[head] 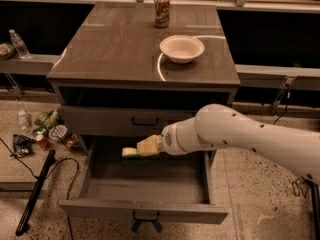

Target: Place sponge into middle drawer

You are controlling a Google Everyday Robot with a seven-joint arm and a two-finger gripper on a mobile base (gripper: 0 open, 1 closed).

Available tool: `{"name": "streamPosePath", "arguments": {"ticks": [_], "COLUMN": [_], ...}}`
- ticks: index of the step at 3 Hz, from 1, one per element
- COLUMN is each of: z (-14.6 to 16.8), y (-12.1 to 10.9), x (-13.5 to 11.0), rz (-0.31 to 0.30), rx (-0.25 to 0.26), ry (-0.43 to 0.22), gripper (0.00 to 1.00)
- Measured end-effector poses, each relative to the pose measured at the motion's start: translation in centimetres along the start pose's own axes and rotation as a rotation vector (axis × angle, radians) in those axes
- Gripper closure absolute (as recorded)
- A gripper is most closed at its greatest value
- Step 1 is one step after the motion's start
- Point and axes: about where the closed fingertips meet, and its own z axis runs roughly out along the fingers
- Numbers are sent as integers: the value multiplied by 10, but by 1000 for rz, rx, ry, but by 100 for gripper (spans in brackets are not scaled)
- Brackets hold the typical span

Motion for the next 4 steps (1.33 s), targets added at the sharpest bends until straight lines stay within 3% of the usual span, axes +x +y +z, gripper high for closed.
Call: {"name": "streamPosePath", "arguments": {"ticks": [2, 4], "z": [115, 175], "y": [-62, -100], "x": [34, 75], "rz": [79, 168], "rx": [-20, -35], "ry": [78, 120], "gripper": [97, 51]}}
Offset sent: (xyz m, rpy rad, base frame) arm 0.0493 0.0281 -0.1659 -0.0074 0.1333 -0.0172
